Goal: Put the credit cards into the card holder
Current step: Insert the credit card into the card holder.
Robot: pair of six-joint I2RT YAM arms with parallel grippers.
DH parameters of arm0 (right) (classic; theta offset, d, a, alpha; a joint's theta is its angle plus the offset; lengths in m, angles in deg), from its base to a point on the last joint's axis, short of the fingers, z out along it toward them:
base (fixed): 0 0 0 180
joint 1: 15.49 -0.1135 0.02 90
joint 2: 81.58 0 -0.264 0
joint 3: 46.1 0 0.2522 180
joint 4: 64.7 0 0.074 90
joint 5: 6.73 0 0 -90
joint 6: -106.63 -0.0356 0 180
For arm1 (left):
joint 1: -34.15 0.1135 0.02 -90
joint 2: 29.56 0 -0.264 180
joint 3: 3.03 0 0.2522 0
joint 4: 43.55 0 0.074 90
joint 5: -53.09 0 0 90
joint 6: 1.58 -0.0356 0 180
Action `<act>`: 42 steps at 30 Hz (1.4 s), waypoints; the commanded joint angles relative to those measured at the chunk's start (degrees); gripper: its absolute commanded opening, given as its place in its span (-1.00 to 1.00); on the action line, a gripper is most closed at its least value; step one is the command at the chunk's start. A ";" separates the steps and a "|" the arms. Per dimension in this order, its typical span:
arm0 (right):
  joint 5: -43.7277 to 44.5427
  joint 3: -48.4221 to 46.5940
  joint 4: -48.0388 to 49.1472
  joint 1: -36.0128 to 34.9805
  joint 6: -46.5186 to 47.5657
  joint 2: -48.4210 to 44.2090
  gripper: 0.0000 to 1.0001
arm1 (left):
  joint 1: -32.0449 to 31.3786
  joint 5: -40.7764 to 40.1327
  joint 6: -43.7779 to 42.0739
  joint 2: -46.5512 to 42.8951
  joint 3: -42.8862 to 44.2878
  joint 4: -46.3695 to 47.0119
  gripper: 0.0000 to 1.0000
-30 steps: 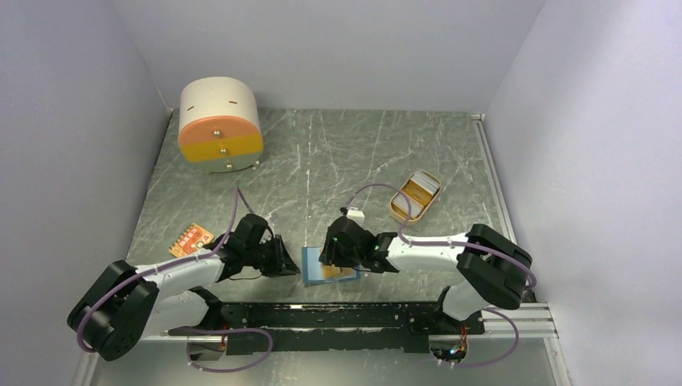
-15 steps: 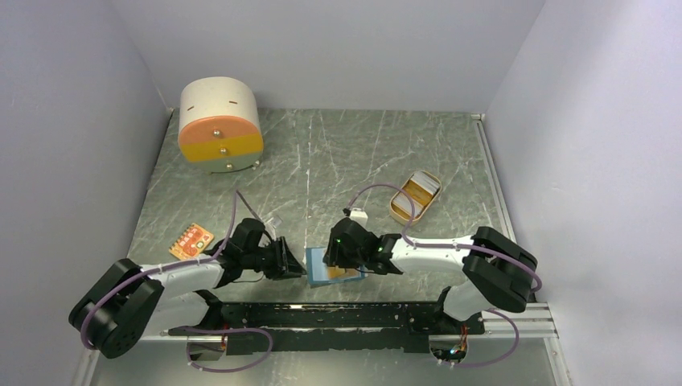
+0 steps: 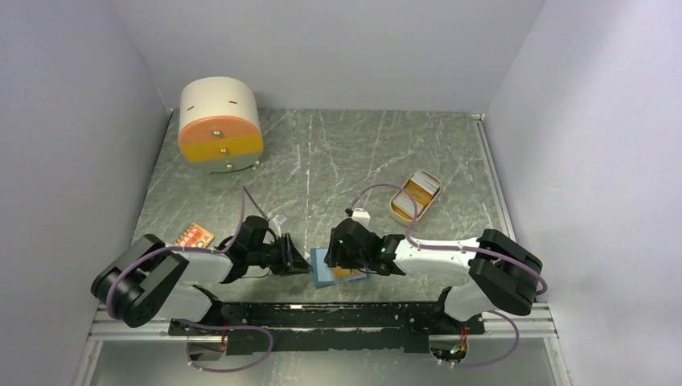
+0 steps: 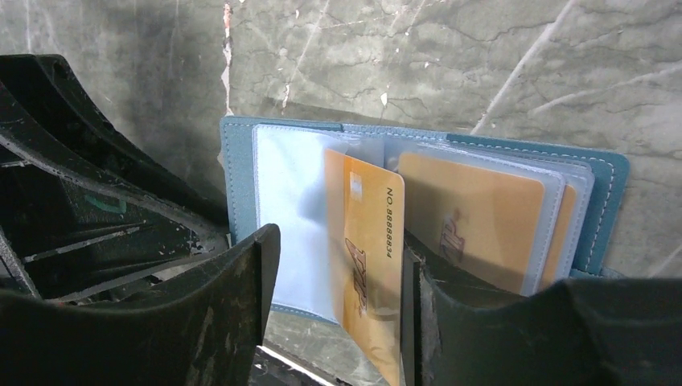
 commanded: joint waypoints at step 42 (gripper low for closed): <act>2.54 1.39 -3.95 -0.18 1.09 -0.75 0.15 | -0.20 6.10 6.87 18.88 0.46 29.29 -0.32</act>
